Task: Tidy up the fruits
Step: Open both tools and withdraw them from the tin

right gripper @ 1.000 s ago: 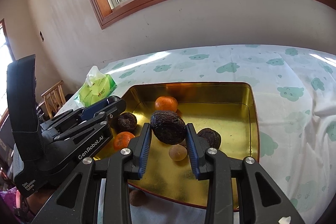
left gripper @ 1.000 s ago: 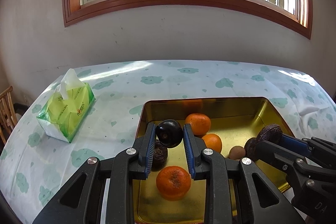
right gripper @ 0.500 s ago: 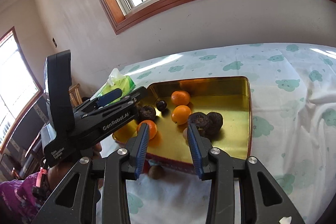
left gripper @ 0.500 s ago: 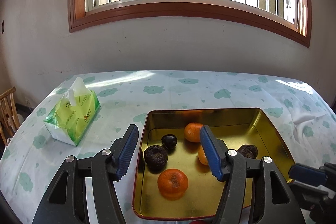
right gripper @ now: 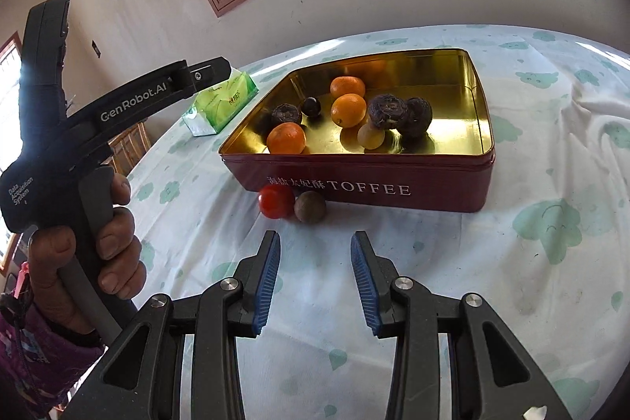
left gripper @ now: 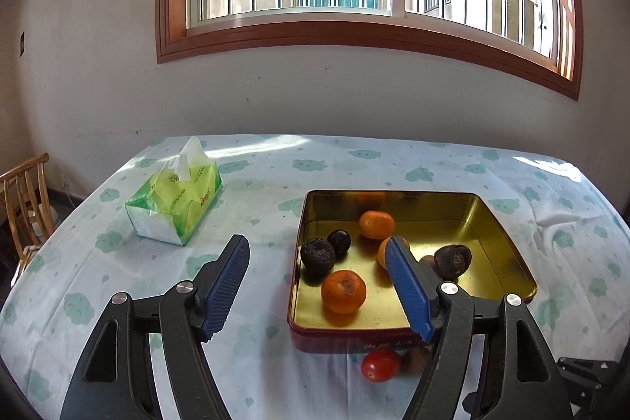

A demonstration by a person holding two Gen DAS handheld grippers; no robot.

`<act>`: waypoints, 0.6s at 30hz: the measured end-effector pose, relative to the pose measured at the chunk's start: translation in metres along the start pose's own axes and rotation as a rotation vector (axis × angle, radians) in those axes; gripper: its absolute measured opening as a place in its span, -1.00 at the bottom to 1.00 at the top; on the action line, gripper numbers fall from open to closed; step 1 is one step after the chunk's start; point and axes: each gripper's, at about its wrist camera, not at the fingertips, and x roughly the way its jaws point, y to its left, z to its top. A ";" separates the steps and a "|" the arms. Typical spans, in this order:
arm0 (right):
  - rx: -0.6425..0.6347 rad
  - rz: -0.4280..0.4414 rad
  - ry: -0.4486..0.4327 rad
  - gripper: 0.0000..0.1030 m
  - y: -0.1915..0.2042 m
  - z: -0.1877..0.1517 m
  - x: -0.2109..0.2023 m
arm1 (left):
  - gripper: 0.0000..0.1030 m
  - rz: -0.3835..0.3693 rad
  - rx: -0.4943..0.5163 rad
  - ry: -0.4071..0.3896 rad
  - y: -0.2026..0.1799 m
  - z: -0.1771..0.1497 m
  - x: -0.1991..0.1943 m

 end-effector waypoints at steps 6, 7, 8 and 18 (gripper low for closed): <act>0.005 -0.026 0.019 -0.30 0.005 -0.002 0.011 | 0.40 0.013 -0.050 0.051 0.021 -0.023 -0.006; 0.003 -0.030 0.020 -0.30 0.006 -0.002 0.012 | 0.40 0.015 -0.058 0.057 0.023 -0.026 -0.006; 0.003 -0.034 0.022 -0.30 0.007 -0.001 0.014 | 0.40 0.017 -0.064 0.063 0.026 -0.028 -0.006; -0.001 -0.048 0.039 -0.30 0.019 0.007 0.032 | 0.40 0.009 -0.098 0.142 0.041 -0.057 0.007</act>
